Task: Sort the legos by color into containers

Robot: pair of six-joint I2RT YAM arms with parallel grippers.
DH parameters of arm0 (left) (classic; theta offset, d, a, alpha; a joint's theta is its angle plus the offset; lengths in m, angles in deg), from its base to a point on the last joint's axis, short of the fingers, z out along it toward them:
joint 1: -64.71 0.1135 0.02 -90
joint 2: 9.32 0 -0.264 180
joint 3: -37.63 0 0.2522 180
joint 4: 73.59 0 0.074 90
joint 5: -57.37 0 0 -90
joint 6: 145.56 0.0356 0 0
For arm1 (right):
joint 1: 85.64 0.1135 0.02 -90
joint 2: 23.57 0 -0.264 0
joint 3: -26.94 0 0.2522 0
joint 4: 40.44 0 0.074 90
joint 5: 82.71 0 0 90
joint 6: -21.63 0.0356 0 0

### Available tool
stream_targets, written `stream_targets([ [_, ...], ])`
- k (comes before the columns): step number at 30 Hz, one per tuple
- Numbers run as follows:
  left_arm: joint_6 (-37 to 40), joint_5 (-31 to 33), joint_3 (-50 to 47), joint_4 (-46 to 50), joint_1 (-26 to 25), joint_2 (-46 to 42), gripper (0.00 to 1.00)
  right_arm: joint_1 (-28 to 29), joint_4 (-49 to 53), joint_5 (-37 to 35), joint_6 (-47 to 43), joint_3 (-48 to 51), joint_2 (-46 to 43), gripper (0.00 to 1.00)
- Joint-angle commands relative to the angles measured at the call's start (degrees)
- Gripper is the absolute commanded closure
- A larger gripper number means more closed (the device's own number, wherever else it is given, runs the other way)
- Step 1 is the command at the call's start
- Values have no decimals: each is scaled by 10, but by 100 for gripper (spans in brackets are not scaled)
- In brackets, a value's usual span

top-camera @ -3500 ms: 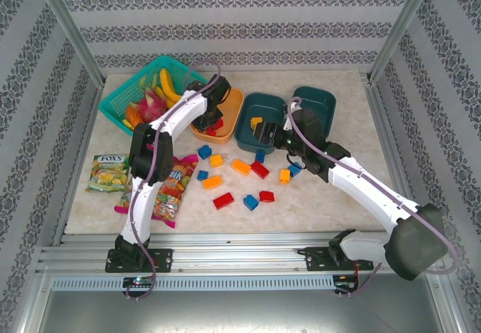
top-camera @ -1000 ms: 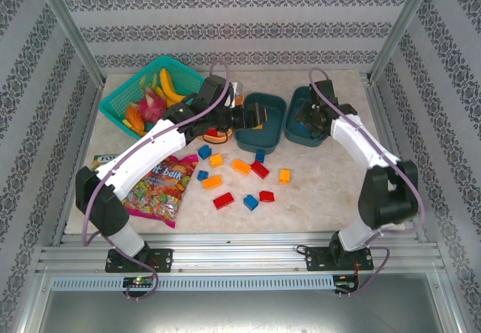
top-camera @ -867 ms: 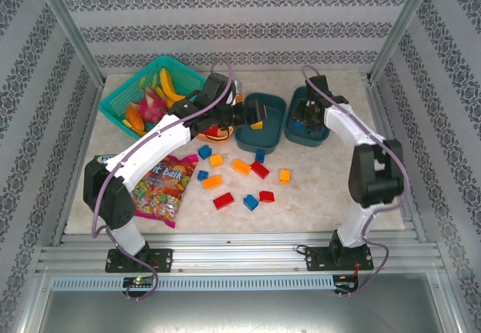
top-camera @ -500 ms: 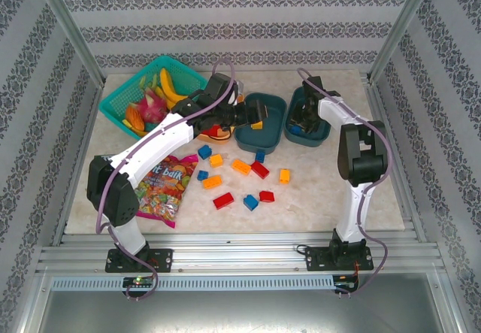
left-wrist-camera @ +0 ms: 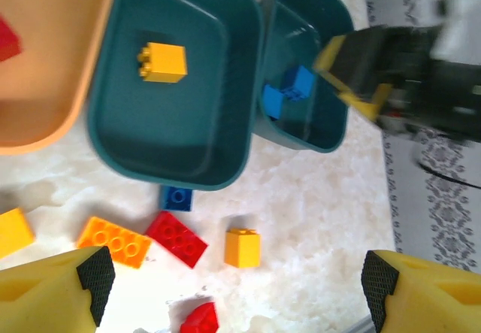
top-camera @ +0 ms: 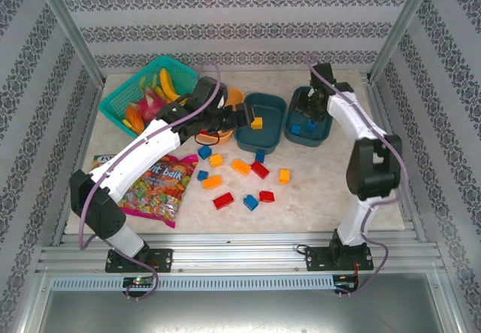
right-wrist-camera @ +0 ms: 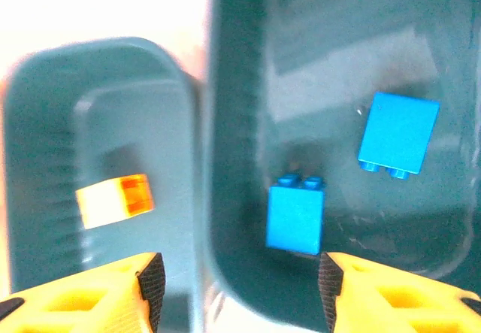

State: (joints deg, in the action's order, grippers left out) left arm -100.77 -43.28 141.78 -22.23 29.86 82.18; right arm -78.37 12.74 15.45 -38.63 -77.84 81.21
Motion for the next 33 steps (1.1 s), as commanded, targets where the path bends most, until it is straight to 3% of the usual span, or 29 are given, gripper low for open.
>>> stream_targets([
  [1, -21, 55, -34, 73, 3, -37, 13, 46, -33, -8, -31, 56, -123, 40],
  [6, -48, 47, -119, 76, 3, -76, 14, 152, -115, 19, -53, 213, -260, 34],
  [10, -78, 24, -187, 100, -7, -87, 15, 270, -142, 8, -68, 325, -348, 17],
  [13, -92, -2, -237, 88, -25, -89, 15, 346, -151, -8, -76, 397, -400, 14],
  [16, -48, -13, -271, 70, -47, -85, 16, 402, -168, -14, -82, 460, -446, 14],
  [23, 161, -10, -283, 82, -92, -42, 19, 423, -173, -30, -67, 529, -547, 14],
  [33, 263, 11, -263, 80, -111, 36, 22, 422, -144, -46, -30, 584, -692, 11],
])
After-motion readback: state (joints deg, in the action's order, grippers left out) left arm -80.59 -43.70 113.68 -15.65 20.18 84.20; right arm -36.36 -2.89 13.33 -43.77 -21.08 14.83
